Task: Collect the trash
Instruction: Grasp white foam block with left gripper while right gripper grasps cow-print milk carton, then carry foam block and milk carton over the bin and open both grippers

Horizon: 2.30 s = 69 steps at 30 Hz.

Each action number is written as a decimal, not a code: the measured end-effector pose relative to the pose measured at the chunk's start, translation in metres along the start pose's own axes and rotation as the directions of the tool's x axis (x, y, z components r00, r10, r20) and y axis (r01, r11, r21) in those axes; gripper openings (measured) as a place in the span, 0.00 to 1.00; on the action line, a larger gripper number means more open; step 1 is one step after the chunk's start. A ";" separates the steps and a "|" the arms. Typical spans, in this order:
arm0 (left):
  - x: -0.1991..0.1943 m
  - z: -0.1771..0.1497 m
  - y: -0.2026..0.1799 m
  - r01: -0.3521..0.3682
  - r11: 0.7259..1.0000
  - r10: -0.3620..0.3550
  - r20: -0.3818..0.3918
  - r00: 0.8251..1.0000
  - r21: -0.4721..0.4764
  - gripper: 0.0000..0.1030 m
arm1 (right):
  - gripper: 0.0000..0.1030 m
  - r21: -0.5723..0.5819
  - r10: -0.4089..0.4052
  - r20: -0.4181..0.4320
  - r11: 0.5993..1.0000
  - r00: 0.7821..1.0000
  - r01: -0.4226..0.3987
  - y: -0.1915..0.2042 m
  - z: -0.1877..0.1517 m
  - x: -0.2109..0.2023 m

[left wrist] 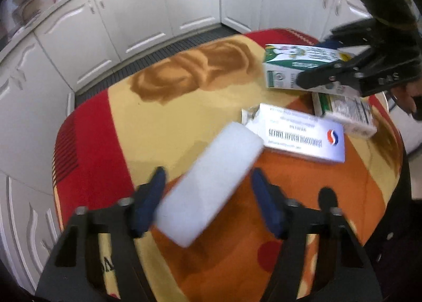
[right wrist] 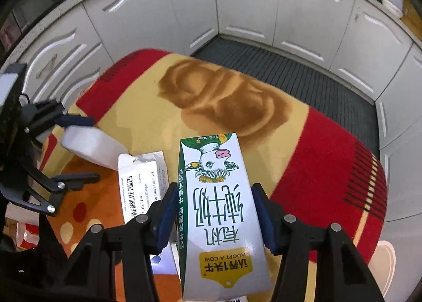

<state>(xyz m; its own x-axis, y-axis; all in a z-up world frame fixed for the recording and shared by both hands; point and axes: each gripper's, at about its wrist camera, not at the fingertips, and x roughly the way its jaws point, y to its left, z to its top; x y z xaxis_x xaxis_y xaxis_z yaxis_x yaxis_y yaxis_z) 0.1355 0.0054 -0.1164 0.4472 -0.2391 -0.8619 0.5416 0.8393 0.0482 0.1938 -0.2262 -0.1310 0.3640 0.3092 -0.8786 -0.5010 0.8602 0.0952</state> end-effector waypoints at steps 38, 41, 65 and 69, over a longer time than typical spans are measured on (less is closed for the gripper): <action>-0.075 0.015 -0.042 0.133 0.968 -0.082 0.236 0.968 -0.211 0.30 | 0.51 0.212 -0.014 0.254 0.976 0.967 -0.041 -0.007 -0.088 -0.083; -0.076 0.021 -0.055 0.152 0.971 -0.104 0.244 0.964 -0.187 0.30 | 0.51 0.230 -0.026 0.255 0.973 0.967 -0.034 -0.010 -0.093 -0.084; -0.015 0.146 -0.238 0.404 0.914 -0.405 0.168 0.899 0.043 0.30 | 0.51 0.591 -0.317 0.192 0.793 0.929 0.149 -0.163 -0.211 -0.139; 0.006 0.164 -0.270 0.427 0.902 -0.431 0.138 0.892 0.053 0.30 | 0.52 0.645 -0.342 0.160 0.746 0.926 0.165 -0.188 -0.232 -0.143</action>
<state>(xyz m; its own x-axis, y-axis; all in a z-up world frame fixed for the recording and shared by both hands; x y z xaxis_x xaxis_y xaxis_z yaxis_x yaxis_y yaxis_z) 0.1082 -0.3025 -0.0517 0.2640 -0.6421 -0.7197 0.7180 0.6291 -0.2979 0.0538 -0.5264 -0.1322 0.6339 0.0564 -0.7714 0.1926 0.9544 0.2281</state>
